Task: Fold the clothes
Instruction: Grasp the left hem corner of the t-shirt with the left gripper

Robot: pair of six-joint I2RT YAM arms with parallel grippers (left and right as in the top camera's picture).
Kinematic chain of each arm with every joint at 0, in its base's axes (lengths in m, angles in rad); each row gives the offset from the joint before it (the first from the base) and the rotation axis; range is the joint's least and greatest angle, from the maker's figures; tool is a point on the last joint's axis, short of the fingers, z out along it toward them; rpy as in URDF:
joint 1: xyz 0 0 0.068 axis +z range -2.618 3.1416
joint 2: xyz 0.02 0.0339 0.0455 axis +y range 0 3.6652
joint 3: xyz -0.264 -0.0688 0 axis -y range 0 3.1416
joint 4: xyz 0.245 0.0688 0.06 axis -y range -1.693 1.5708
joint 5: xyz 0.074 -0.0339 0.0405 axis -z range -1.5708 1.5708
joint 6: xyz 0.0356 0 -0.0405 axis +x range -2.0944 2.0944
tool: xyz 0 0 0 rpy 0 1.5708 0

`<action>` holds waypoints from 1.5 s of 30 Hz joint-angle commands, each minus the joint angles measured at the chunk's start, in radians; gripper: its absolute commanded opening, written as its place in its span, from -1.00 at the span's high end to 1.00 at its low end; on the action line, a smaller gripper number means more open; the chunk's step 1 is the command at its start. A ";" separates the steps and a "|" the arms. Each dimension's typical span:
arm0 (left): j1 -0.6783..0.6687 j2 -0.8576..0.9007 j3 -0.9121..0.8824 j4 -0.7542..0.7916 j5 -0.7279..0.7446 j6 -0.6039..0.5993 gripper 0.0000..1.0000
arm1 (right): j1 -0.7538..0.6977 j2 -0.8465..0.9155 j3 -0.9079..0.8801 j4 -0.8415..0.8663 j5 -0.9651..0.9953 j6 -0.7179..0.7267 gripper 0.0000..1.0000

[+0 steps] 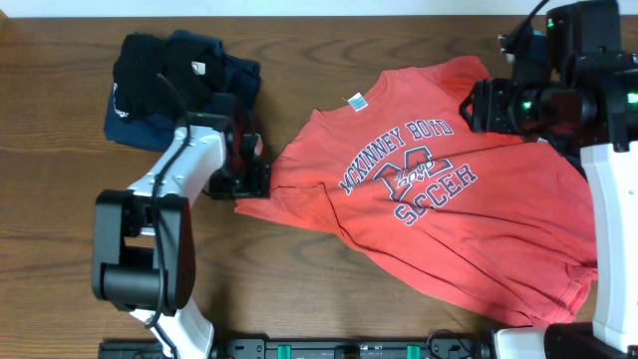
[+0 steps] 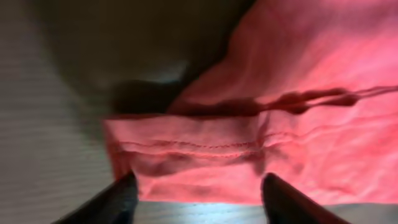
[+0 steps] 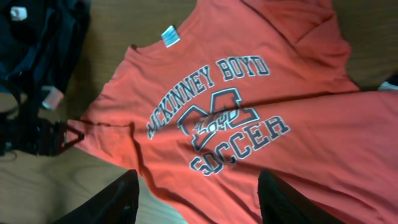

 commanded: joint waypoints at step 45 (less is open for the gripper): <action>0.024 0.023 -0.069 0.079 0.000 -0.079 0.38 | -0.064 -0.025 0.000 -0.069 0.155 0.027 -0.25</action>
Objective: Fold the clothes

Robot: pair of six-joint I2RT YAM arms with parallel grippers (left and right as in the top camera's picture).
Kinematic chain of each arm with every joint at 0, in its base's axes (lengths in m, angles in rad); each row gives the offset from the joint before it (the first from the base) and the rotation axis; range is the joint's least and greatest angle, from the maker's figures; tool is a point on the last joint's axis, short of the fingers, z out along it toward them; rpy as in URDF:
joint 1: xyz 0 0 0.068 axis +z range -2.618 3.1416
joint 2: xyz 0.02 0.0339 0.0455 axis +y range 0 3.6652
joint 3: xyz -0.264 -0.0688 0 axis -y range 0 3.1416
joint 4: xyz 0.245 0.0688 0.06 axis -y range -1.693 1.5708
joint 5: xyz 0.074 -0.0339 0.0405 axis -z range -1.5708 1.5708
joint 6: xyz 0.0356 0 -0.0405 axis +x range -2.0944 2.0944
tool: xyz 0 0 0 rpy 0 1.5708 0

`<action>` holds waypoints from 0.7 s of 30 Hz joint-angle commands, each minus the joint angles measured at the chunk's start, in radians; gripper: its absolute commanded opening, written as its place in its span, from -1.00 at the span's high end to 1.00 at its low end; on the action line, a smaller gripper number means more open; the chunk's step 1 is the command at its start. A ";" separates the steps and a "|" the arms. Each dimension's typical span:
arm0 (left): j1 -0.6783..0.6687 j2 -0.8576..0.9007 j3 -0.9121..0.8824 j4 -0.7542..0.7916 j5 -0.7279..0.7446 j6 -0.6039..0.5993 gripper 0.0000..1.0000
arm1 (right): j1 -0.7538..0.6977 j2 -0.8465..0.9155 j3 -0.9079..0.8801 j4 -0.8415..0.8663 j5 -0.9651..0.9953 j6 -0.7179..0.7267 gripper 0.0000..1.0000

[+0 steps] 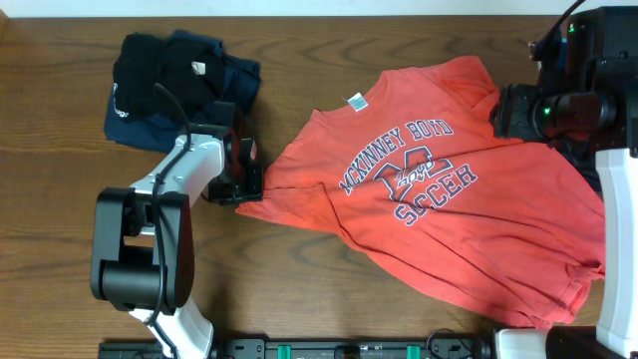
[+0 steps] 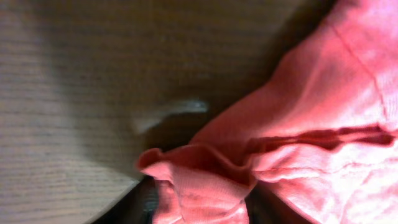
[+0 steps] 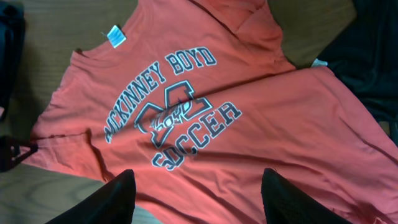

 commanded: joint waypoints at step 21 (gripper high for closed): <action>0.306 -0.231 -0.009 -0.422 -0.360 -0.207 0.88 | -0.033 -0.010 -0.443 0.294 0.116 0.153 -0.37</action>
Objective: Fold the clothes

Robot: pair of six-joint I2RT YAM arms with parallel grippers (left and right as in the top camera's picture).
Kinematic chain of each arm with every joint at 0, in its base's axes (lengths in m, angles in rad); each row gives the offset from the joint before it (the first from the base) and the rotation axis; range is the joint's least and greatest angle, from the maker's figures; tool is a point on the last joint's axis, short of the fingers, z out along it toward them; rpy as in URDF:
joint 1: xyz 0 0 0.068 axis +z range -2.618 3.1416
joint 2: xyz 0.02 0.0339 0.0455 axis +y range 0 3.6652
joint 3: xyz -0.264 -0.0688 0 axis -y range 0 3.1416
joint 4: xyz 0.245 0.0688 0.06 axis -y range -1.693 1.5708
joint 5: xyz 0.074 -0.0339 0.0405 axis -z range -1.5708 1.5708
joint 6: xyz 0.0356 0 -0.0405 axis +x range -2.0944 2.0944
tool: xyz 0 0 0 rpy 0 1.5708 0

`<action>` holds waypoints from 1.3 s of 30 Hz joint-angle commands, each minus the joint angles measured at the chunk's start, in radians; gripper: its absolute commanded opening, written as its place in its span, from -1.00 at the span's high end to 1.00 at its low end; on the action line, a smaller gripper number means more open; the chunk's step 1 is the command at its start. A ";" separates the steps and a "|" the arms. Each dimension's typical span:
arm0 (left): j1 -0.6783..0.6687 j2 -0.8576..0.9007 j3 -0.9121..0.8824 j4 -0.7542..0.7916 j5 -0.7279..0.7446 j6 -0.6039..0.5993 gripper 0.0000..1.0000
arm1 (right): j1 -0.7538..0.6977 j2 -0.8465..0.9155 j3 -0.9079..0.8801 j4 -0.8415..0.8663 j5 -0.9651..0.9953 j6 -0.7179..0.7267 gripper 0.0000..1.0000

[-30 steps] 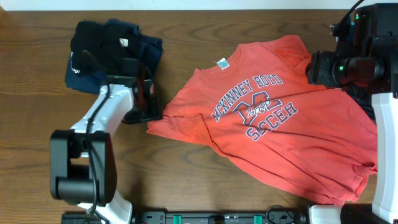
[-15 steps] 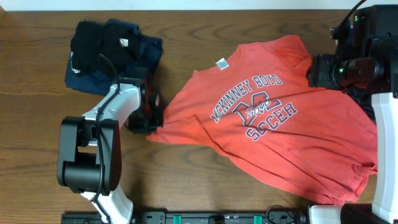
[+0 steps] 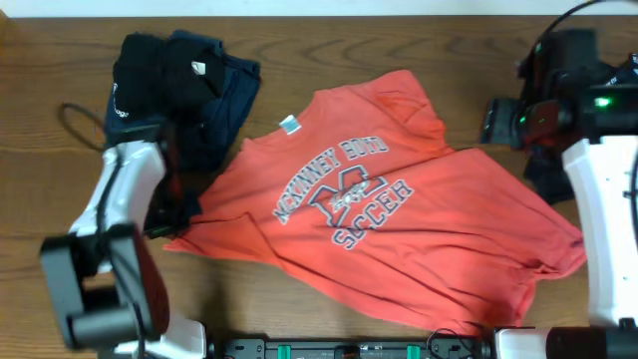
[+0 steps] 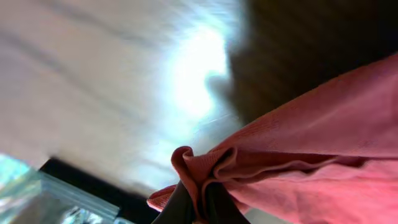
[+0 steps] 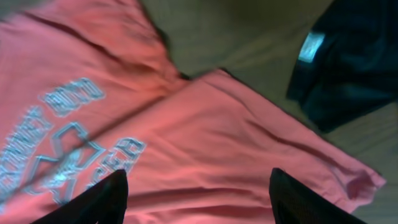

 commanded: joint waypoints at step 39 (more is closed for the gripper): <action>-0.497 0.268 0.388 0.671 0.461 0.316 0.86 | -0.063 -0.360 -0.493 0.475 -0.433 -0.028 -0.37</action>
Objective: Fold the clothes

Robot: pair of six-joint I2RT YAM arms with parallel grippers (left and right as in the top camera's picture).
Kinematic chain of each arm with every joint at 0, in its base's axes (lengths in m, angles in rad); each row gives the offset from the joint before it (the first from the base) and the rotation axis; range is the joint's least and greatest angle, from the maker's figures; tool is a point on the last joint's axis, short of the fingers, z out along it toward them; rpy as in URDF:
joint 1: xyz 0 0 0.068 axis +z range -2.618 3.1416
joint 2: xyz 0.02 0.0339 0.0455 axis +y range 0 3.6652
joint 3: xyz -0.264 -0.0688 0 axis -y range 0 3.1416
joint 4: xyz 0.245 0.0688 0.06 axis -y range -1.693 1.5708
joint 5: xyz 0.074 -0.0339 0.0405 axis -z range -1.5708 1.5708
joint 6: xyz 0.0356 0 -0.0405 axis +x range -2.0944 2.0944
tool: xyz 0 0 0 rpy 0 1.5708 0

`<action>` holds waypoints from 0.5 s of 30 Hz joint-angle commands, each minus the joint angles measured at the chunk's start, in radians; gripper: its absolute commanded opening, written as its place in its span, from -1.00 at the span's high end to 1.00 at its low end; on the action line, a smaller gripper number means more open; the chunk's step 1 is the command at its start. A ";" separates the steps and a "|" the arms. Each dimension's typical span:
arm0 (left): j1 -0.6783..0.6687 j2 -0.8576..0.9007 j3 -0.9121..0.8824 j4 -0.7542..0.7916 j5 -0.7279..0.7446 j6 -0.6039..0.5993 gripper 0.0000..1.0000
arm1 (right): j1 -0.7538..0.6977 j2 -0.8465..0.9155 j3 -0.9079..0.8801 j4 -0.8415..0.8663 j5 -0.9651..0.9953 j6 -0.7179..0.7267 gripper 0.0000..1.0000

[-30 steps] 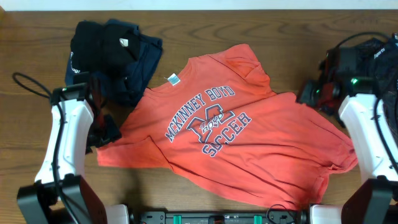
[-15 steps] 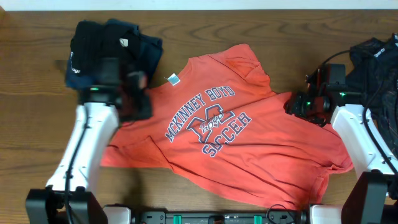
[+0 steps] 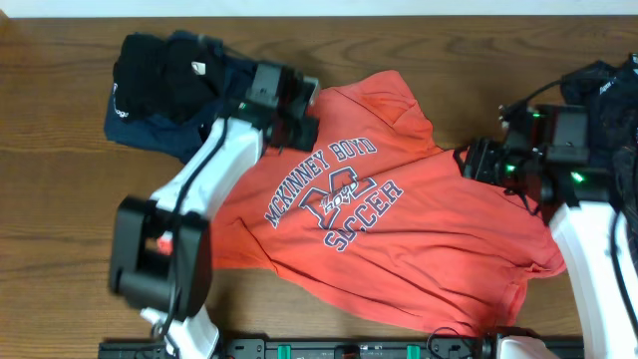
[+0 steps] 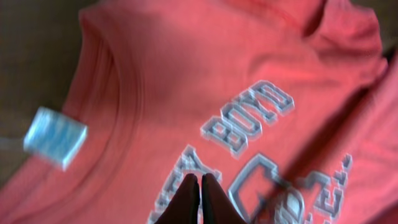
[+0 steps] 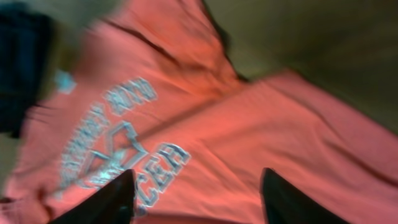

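A red T-shirt point(image 3: 419, 234) with grey "McKinney Boyd Soccer" lettering lies spread face up across the middle of the table. My left gripper point(image 4: 200, 194) hovers over the lettering just below the collar, its fingers pressed together with nothing between them. The shirt's pale neck tag point(image 4: 55, 137) shows to its left. My right gripper point(image 5: 198, 198) stands open above the right part of the shirt, at the shirt's right edge point(image 3: 471, 160) in the overhead view.
A pile of black and navy clothes point(image 3: 169, 75) lies at the back left, close to the left arm. Another dark garment point(image 3: 603, 85) sits at the far right behind the right arm. Bare wooden table point(image 3: 60, 229) surrounds the shirt.
My left gripper let go of the shirt's left sleeve and now sits shut over the collar area. The right gripper has moved nearer and lower, over the shirt's right side.
My left gripper stood open at the shirt's left sleeve, then shut on it. Later the whole shirt lay further left with the sleeve still held. Now the sleeve is released and the shirt lies spread mid-table. The right gripper stayed open throughout.
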 commanded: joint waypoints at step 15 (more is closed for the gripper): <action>-0.039 0.373 0.237 0.055 -0.062 0.022 0.88 | 0.017 -0.222 0.032 -0.076 -0.061 -0.021 -0.50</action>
